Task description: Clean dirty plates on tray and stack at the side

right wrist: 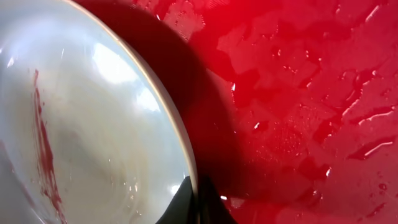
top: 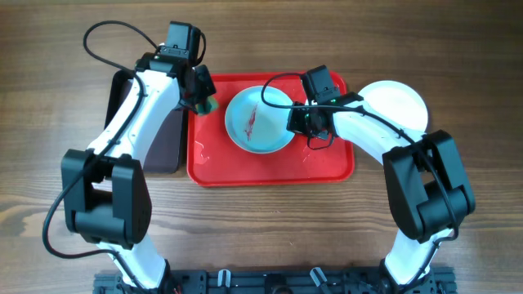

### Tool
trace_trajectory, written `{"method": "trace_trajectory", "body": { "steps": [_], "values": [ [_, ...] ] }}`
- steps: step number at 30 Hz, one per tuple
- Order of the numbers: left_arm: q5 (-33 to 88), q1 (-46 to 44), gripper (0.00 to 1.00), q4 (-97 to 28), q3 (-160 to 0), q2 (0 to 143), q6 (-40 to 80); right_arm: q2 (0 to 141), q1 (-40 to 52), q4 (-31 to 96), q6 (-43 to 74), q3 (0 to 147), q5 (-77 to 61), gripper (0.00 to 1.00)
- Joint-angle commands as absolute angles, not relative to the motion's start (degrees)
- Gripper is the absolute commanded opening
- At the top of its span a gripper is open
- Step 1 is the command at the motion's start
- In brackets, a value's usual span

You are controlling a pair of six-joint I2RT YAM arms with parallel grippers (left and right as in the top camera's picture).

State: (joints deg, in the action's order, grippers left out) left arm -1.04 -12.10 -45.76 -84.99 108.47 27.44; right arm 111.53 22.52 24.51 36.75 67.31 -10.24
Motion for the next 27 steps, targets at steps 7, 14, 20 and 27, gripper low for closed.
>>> {"method": "trace_trajectory", "body": {
  "steps": [7,14,20,27],
  "values": [
    [4.1,-17.1,0.04,-42.1,-85.4,114.5,19.6,112.4,22.7,23.5,31.0,66.6,-12.0,0.04],
    [8.6,-19.3,0.04,-40.9,-85.4,118.5,11.0,112.4,22.7,23.6,31.0,66.6,-11.9,0.04],
    [11.1,-20.1,0.04,-41.9,-85.4,121.1,9.0,112.4,22.7,23.6,31.1,66.6,-11.9,0.04],
    [27.0,-22.0,0.04,-44.3,-85.4,123.4,1.7,112.4,22.7,23.5,31.1,66.6,-11.9,0.04]
  ]
}}
